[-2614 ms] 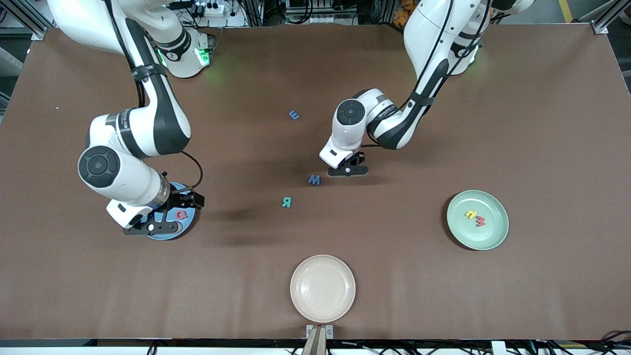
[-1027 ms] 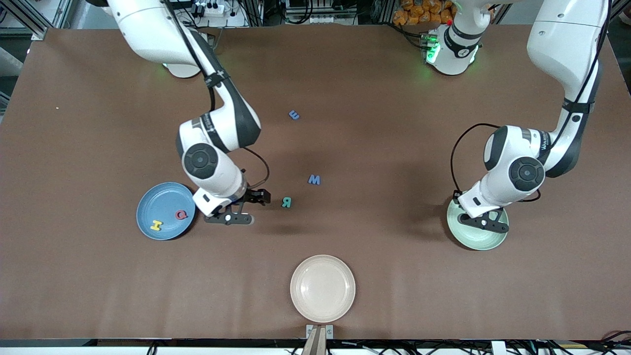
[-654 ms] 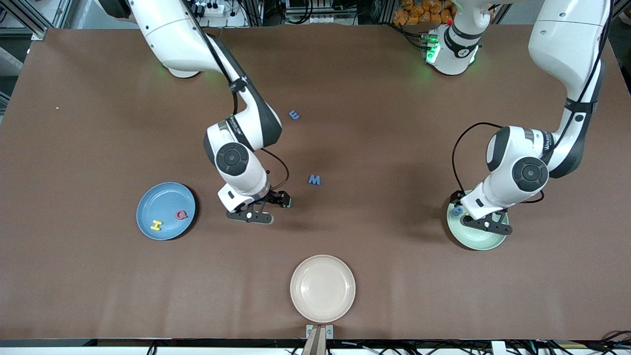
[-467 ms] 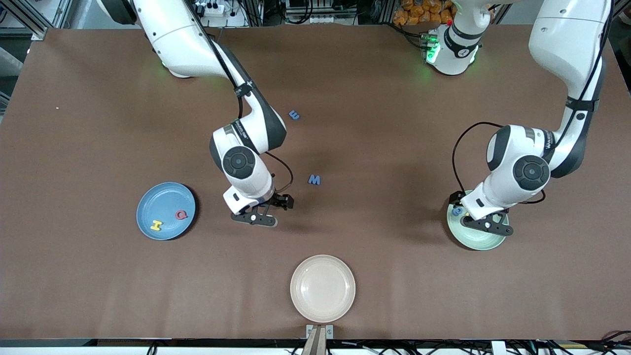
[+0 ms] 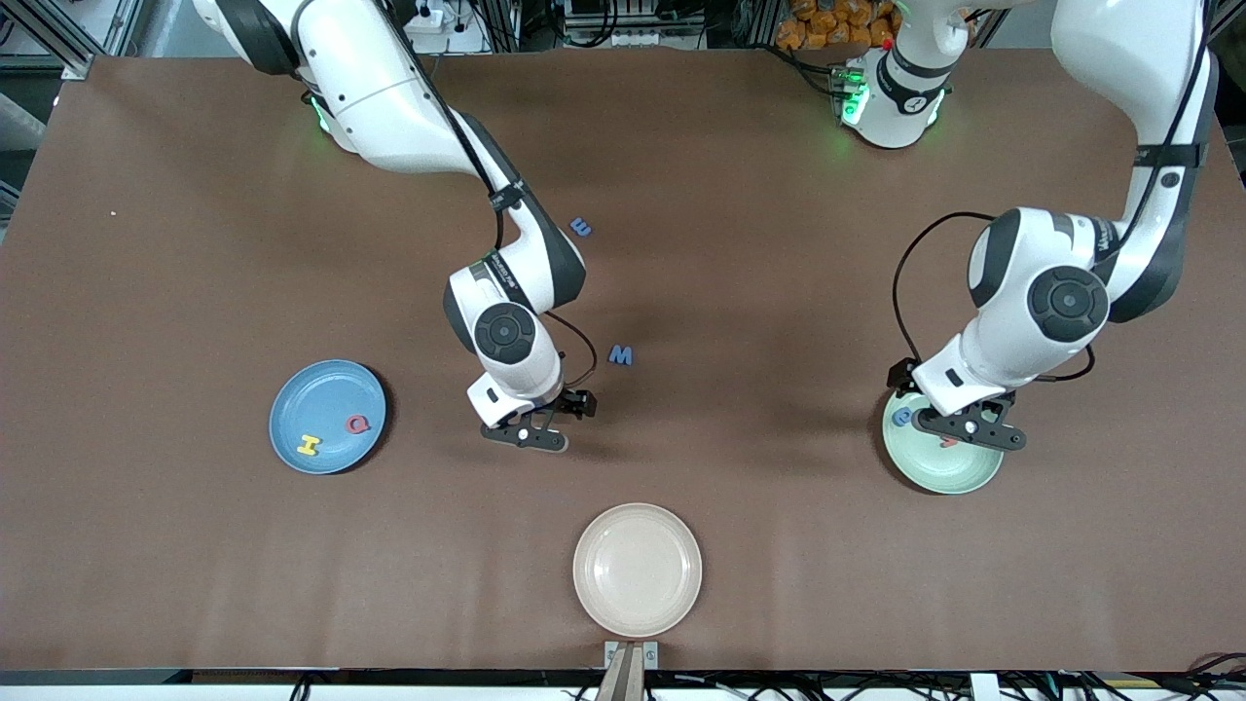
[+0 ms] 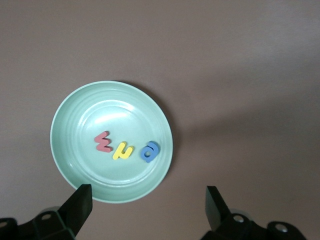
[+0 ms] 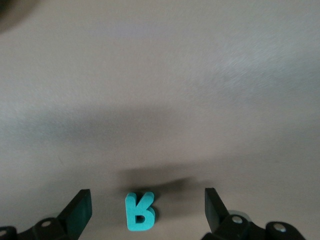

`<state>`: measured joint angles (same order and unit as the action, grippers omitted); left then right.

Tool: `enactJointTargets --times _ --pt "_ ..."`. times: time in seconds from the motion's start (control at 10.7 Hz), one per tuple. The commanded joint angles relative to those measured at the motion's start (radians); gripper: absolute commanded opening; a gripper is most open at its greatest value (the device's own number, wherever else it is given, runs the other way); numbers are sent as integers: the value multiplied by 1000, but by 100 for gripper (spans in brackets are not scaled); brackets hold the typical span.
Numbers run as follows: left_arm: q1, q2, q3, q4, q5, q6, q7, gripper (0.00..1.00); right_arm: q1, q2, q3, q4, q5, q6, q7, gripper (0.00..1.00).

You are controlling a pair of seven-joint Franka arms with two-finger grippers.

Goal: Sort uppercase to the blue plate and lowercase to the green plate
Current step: 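Grasp the teal R with the right gripper while the left gripper reaches m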

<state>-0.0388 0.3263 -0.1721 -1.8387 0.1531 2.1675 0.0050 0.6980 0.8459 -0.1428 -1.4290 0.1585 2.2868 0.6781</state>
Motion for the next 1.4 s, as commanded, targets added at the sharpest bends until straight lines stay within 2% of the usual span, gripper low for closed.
enactJointTargets --times 0.0,0.37,0.47,0.65,1.03,1.12,1.21,1.31 --pt "-26 -85 0 -16 -41 -57 -20 100 18 24 -8 30 9 -3 18 100" --pt "-73 -162 -3 -19 -93 -115 -127 100 26 24 -6 21 9 -1 18 100" --pt "-82 -177 -24 -22 -107 -139 -166 100 28 24 -8 21 9 -3 18 100" --pt "-92 -194 -117 -30 -124 -192 -294 100 28 24 -8 4 9 -1 14 100" --pt "-102 -193 -366 -89 -132 -170 -619 100 32 24 -6 -4 10 -1 18 100" --pt "-113 -193 -409 -137 -132 -114 -688 100 38 22 -6 -11 10 0 18 47" --pt "-113 -190 -470 -186 -130 -45 -785 100 41 22 -6 -14 12 0 21 0" --pt "-115 -182 -510 -230 -126 28 -859 100 41 22 -6 -17 12 9 20 0"
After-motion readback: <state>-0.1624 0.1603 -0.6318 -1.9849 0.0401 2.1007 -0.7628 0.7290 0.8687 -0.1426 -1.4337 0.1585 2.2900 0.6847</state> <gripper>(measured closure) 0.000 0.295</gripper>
